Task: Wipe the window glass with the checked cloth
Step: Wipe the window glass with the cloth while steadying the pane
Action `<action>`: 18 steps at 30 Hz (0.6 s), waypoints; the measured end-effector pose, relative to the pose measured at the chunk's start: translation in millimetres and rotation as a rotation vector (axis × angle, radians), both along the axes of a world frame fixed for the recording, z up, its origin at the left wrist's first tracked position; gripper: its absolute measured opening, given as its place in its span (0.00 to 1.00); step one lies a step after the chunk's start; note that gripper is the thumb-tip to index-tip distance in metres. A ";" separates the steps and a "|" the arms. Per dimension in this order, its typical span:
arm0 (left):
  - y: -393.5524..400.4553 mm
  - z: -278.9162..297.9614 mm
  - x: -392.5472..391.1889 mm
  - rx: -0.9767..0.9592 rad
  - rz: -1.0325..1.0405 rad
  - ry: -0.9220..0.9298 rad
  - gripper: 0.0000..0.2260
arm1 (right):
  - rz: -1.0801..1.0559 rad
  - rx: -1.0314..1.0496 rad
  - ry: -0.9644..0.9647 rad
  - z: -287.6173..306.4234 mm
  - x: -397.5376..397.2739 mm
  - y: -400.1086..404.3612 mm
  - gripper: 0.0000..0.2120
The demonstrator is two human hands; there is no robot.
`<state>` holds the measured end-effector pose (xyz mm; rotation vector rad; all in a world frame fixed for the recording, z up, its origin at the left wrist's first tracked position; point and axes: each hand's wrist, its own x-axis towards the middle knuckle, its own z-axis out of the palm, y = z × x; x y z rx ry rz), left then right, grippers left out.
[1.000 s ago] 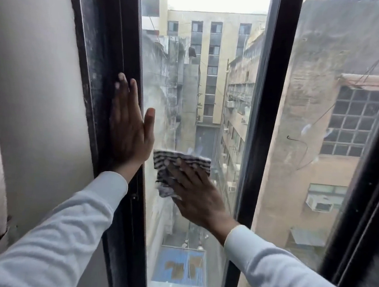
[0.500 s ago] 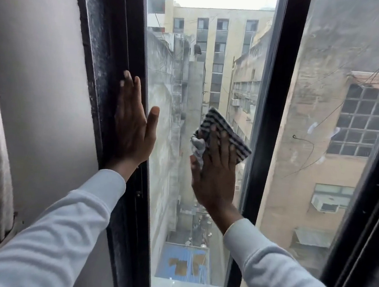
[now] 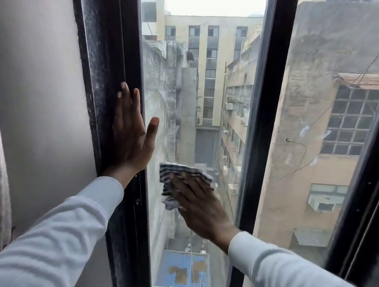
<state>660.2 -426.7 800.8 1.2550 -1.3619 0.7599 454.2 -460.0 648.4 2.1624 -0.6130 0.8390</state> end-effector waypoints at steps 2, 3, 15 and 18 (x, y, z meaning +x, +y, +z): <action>-0.6 -1.5 0.7 0.005 0.009 -0.014 0.40 | 0.036 -0.147 0.106 56.8 0.1 -14.0 0.31; -0.8 -1.8 0.3 0.002 0.008 -0.016 0.40 | 0.022 -0.150 0.007 88.1 -1.6 -18.4 0.30; 24.6 18.0 -54.1 0.019 0.042 0.057 0.36 | 0.073 0.165 -0.755 90.8 -132.2 11.9 0.31; 15.4 30.7 -104.6 0.159 -0.026 -0.249 0.39 | 0.000 0.146 -0.985 101.9 -189.5 2.8 0.29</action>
